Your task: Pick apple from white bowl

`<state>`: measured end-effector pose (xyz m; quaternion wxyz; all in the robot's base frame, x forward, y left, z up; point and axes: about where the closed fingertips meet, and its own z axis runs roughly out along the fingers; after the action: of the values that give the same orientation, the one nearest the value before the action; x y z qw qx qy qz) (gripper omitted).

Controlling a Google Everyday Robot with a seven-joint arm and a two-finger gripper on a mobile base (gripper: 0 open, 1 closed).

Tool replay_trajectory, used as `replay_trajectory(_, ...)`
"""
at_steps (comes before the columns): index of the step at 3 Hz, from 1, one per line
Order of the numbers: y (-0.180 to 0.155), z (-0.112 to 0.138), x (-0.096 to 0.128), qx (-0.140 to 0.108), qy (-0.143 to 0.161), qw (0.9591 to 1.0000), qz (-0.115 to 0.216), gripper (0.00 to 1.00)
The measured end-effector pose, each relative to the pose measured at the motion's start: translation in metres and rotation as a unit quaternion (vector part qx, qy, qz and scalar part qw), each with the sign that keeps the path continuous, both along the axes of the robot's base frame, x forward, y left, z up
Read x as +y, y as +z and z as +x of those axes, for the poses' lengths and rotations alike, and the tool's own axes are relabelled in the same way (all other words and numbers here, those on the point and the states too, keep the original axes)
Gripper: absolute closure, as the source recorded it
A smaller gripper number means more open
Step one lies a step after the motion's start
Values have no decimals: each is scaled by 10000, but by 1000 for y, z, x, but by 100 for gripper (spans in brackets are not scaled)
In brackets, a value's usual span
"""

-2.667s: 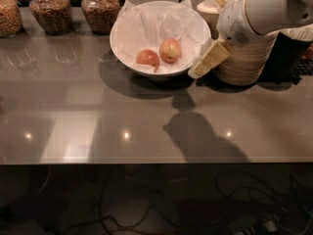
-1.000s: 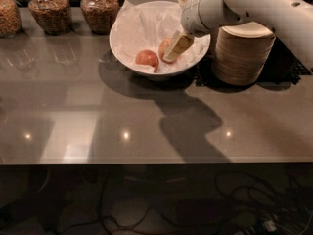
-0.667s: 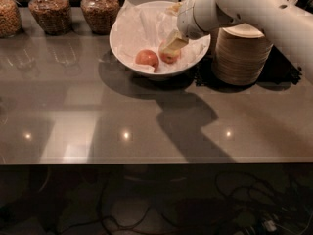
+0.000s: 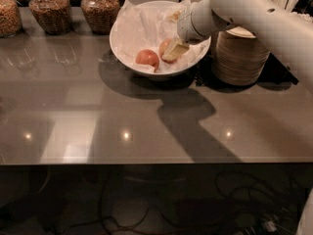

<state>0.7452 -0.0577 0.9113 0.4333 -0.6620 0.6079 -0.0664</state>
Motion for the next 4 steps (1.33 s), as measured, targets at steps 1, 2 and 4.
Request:
replay_trajectory(1,-14,3,-6,144,-53,9998,-109,32)
replay_trajectory(2,-25,8,-10,247,-121,9995,-170,33)
replay_trajectory(4,-42,21,-13,372,-274,9987,-202,38)
